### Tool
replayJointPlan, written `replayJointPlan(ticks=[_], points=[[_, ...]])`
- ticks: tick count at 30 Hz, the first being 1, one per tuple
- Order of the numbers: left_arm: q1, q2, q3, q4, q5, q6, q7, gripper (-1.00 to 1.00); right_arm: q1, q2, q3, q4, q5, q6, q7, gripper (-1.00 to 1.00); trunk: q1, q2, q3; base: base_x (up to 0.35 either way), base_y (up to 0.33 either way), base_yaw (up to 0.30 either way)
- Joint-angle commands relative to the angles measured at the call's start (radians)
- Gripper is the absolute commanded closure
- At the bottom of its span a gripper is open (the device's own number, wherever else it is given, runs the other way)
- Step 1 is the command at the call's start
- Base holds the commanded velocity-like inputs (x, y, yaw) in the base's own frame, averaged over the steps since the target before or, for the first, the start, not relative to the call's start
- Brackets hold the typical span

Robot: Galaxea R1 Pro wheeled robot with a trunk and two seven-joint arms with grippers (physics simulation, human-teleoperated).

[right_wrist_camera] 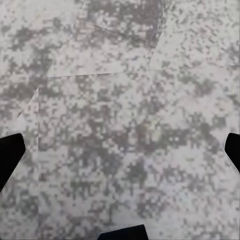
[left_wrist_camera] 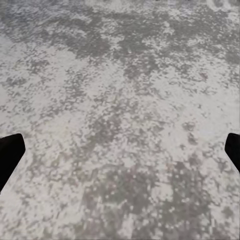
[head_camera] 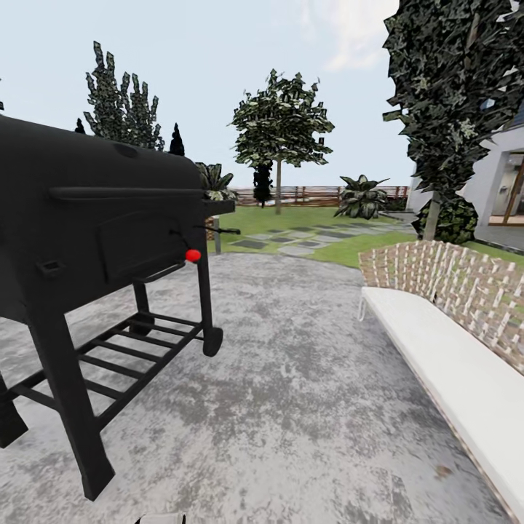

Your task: In the garden, pick up the pesticide atomizer on the floor and spray pesticide onto both trees until each tree trunk is fully covered.

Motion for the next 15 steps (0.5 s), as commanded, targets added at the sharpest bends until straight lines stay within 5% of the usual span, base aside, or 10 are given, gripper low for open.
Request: replayJointPlan(ticks=[1,15], points=[[0.000,0.000,0.000,0.000,0.000,0.000,0.000,-1.00,0.000,0.000,0.000,0.000,0.000,0.000,0.000,-1.00,0.000,0.000,0.000,0.330,0.005,0.000],[0.000,0.000,0.000,0.000,0.000,0.000,0.000,-1.00,0.000,-0.001,-0.001,0.000,-0.001,0.000,0.000,-1.00,0.000,0.000,0.000,0.330,0.001,0.000]])
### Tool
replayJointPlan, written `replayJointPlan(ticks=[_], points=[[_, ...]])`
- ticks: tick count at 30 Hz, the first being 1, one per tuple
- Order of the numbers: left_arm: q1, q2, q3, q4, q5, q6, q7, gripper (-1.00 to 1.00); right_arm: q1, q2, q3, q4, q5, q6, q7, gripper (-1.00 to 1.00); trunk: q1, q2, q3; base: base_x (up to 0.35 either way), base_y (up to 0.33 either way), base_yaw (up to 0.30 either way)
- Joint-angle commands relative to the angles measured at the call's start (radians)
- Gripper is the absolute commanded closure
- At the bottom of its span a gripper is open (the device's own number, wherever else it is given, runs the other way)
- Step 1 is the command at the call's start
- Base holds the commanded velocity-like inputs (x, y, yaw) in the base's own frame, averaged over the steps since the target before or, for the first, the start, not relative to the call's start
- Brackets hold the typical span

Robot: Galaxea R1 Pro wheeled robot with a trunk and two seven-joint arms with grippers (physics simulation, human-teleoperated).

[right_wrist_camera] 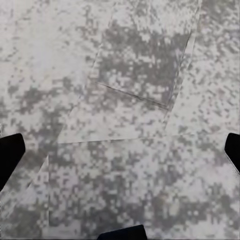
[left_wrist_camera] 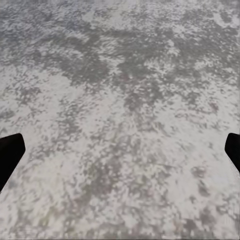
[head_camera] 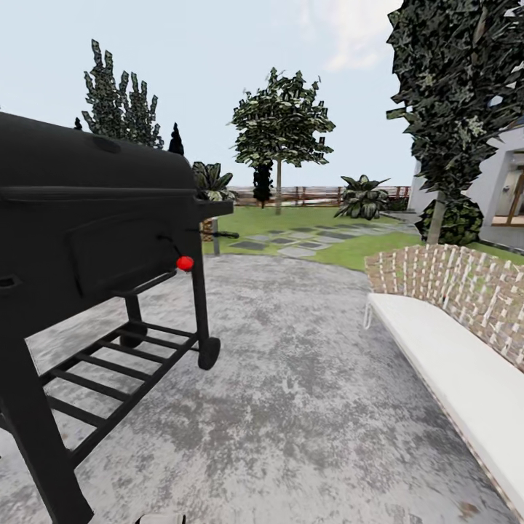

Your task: In the garden, pick up the pesticide atomizer on the floor and spray pesticide onto both trees until each tree trunk is fully covered.

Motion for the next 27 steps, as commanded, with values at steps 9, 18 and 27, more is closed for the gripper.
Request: replayJointPlan(ticks=[9,18,27], points=[[0.000,0.000,0.000,0.000,0.000,0.000,0.000,-1.00,0.000,0.000,0.000,0.000,-0.001,0.000,-0.004,-1.00,0.000,0.000,0.001,0.330,0.000,-0.056],[0.000,0.000,0.000,0.000,0.000,0.000,0.000,-1.00,0.000,0.001,0.000,0.000,0.000,0.001,-0.004,-1.00,0.000,0.000,0.001,0.330,0.000,-0.003],[0.000,0.000,0.000,0.000,0.000,0.000,0.000,-1.00,0.000,0.000,0.000,0.000,0.000,0.001,-0.004,-1.00,0.000,0.000,0.001,0.330,0.000,-0.209]])
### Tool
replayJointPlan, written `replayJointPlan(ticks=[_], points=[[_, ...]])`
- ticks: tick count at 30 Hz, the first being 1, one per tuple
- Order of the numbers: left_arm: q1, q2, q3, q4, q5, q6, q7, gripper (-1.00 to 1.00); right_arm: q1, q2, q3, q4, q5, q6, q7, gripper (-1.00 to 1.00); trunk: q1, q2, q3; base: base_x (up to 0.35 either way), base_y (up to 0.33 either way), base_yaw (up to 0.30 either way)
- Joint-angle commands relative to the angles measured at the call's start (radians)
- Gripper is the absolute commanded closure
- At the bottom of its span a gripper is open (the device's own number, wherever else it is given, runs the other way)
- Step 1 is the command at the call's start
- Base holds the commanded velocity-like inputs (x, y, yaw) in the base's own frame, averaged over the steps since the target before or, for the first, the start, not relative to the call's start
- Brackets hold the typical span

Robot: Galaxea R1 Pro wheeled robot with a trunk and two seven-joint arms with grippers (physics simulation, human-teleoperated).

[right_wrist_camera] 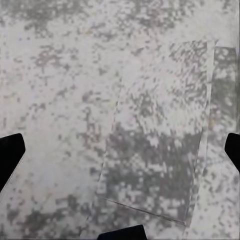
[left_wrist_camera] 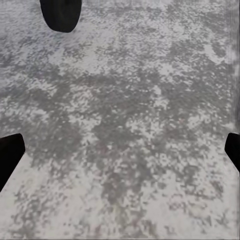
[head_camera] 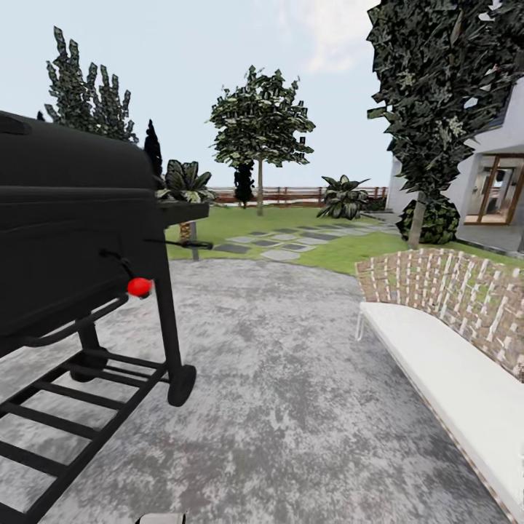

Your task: In the garden, pick up the pesticide atomizer on the floor and spray pesticide onto both trees until each tree trunk is fully covered.

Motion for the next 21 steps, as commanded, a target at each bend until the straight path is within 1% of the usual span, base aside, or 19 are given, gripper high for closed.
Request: replayJointPlan(ticks=[1,10,14,21], points=[[0.000,0.000,0.000,0.000,0.000,0.000,0.000,-1.00,0.000,0.000,0.000,0.000,0.000,0.000,0.000,-1.00,0.000,0.000,0.000,0.330,0.000,-0.260],[0.000,0.000,0.000,0.000,0.000,0.000,0.000,-1.00,0.000,0.001,0.000,0.000,0.000,-0.001,-0.001,-1.00,0.000,0.000,0.000,0.331,0.000,-0.249],[0.000,0.000,0.000,0.000,0.000,0.000,0.000,-1.00,0.000,0.001,0.003,-0.001,0.003,-0.001,0.003,-1.00,0.000,0.000,0.000,0.331,0.000,-0.070],[0.000,0.000,0.000,0.000,-0.001,0.000,0.000,-1.00,0.000,0.000,0.008,0.000,0.009,-0.008,0.004,-1.00,0.000,0.000,0.000,0.331,0.000,-0.006]])
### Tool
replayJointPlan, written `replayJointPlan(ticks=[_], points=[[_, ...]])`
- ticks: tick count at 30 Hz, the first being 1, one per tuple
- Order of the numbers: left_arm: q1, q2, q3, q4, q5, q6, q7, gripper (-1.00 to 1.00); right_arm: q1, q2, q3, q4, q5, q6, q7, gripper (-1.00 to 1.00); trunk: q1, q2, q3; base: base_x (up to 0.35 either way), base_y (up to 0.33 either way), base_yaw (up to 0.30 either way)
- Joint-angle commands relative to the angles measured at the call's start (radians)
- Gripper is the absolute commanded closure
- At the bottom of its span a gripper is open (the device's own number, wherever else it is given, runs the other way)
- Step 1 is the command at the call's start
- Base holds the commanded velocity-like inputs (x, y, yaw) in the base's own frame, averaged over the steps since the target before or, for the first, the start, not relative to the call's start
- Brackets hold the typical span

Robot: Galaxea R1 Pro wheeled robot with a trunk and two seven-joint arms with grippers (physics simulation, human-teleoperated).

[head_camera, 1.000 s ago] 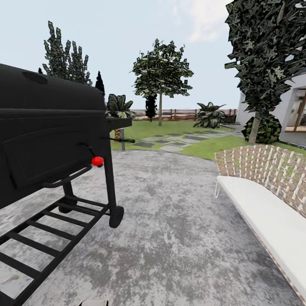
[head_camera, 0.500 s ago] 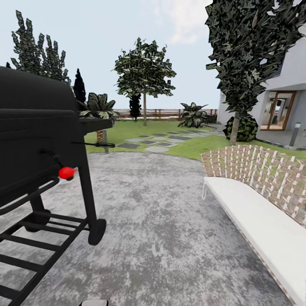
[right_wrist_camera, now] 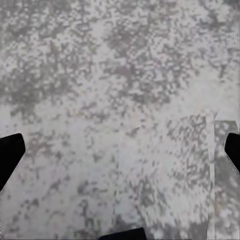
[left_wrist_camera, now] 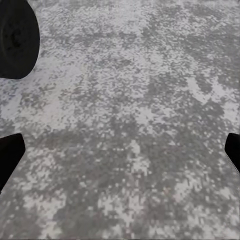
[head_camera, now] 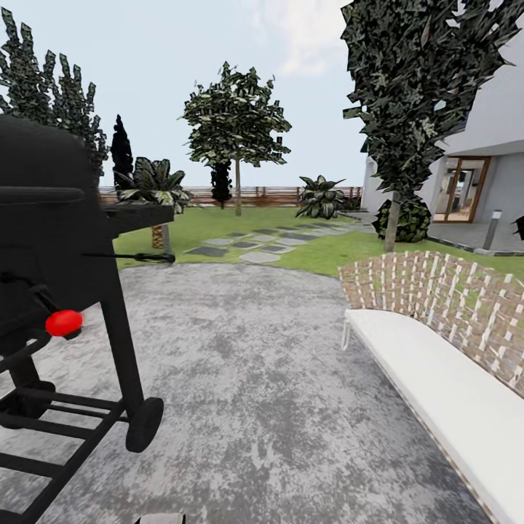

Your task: In the garden, pick up the pesticide atomizer on the floor and spray pesticide onto both trees until each tree trunk is fully covered.

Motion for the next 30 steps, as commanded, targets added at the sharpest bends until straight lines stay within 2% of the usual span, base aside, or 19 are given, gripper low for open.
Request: replayJointPlan(ticks=[1,21,30], points=[[0.000,0.000,0.000,0.000,0.000,0.000,0.000,-1.00,0.000,0.000,0.000,0.000,0.000,0.000,0.000,-1.00,0.000,0.000,0.000,0.331,-0.005,-0.001],[0.000,0.000,0.000,0.000,0.000,0.000,0.001,-1.00,0.000,0.004,-0.003,0.000,0.000,0.000,-0.005,-1.00,0.000,0.000,0.000,0.326,-0.105,0.000],[0.000,0.001,0.000,0.000,0.000,0.000,0.001,-1.00,0.000,0.002,-0.001,0.000,0.000,0.000,-0.005,-1.00,0.000,0.000,0.000,0.327,-0.014,0.000]])
